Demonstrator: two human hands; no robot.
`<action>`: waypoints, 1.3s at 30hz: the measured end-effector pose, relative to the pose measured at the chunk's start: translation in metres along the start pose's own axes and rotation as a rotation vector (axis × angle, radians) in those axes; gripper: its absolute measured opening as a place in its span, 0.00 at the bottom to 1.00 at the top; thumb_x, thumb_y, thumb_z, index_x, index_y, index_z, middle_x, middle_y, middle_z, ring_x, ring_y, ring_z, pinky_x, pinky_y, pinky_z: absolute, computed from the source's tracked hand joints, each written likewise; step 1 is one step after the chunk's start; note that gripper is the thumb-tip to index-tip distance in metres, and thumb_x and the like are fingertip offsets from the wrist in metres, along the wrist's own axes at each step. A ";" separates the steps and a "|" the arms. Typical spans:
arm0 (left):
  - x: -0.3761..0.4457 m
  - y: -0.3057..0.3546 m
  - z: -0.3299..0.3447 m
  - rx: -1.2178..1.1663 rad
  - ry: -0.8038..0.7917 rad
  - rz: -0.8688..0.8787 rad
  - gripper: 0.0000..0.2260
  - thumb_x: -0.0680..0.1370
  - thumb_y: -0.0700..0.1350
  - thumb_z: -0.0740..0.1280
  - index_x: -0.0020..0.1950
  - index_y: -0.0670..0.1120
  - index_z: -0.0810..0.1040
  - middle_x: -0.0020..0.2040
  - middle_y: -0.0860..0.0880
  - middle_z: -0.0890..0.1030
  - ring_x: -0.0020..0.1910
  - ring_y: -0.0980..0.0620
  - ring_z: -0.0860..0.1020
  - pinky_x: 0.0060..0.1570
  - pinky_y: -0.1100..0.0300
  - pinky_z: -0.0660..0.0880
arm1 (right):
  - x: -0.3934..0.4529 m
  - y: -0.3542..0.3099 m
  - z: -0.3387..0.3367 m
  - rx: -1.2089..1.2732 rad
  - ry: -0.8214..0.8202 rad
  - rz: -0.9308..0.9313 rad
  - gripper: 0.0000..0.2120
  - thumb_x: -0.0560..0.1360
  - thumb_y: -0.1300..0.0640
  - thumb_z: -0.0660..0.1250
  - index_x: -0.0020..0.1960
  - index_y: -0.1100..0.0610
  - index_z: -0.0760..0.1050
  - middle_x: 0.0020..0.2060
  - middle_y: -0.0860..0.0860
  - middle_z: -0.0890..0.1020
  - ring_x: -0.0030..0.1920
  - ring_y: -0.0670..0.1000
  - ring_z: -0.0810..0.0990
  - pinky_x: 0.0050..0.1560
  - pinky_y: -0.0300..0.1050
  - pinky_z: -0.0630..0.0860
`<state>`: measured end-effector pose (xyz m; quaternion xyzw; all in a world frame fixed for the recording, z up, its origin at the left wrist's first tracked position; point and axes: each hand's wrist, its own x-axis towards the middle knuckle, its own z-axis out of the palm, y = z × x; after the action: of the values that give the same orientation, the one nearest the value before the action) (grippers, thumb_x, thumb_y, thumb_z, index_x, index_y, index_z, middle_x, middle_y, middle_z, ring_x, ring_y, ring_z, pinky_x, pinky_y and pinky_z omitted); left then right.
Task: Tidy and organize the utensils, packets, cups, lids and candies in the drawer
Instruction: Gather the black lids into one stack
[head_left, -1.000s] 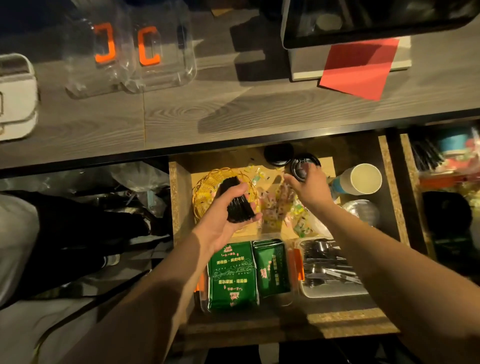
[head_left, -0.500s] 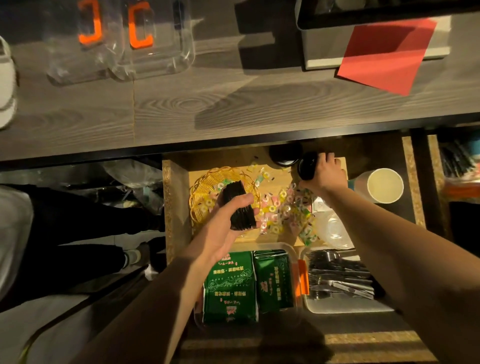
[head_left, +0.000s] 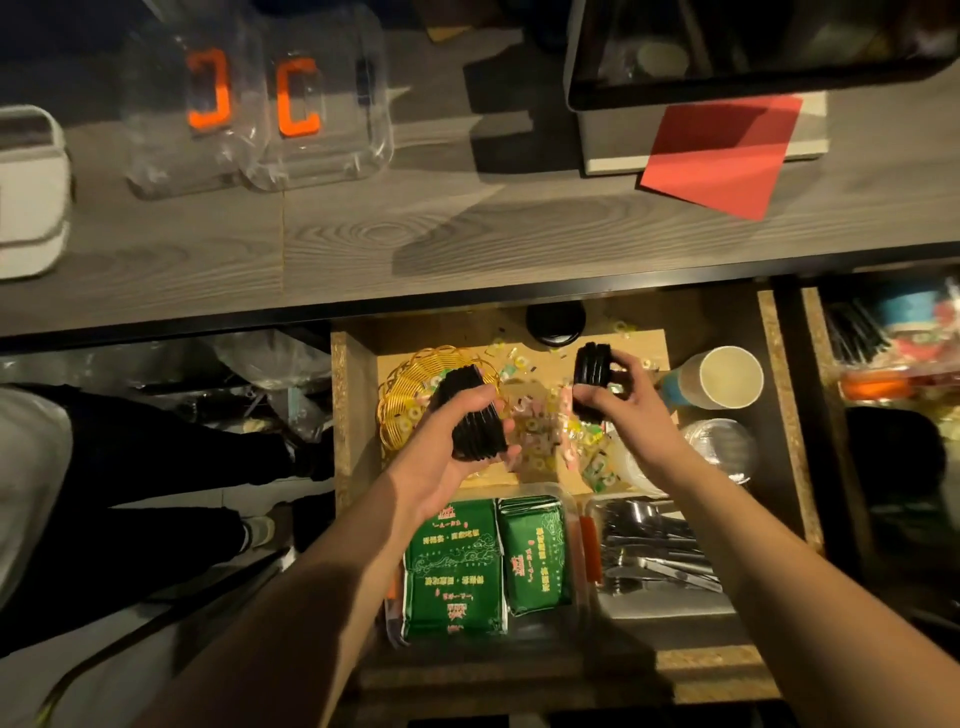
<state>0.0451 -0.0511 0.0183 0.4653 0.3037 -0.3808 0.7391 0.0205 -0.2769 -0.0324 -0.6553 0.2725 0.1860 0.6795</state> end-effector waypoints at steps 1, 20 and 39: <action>-0.005 0.002 0.003 0.016 -0.017 -0.003 0.32 0.63 0.52 0.78 0.63 0.42 0.74 0.57 0.39 0.79 0.51 0.45 0.82 0.44 0.49 0.83 | -0.015 -0.008 0.006 0.056 -0.062 0.003 0.41 0.63 0.47 0.79 0.70 0.47 0.63 0.65 0.56 0.75 0.59 0.54 0.79 0.63 0.52 0.76; -0.113 0.030 0.017 0.220 -0.189 0.110 0.53 0.51 0.58 0.86 0.72 0.46 0.71 0.65 0.37 0.78 0.62 0.39 0.80 0.54 0.49 0.80 | -0.147 -0.102 0.055 -0.347 -0.321 -0.432 0.45 0.61 0.39 0.78 0.73 0.37 0.62 0.67 0.38 0.72 0.66 0.43 0.74 0.67 0.49 0.74; -0.167 0.030 0.038 0.101 -0.204 0.162 0.45 0.58 0.55 0.83 0.71 0.44 0.73 0.64 0.36 0.79 0.61 0.39 0.80 0.56 0.47 0.81 | -0.188 -0.106 0.087 -0.157 -0.228 -0.519 0.45 0.64 0.26 0.69 0.74 0.44 0.58 0.62 0.38 0.72 0.63 0.43 0.75 0.58 0.48 0.79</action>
<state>-0.0138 -0.0312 0.1809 0.4837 0.1686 -0.3800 0.7702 -0.0507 -0.1789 0.1662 -0.7285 0.0027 0.0988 0.6779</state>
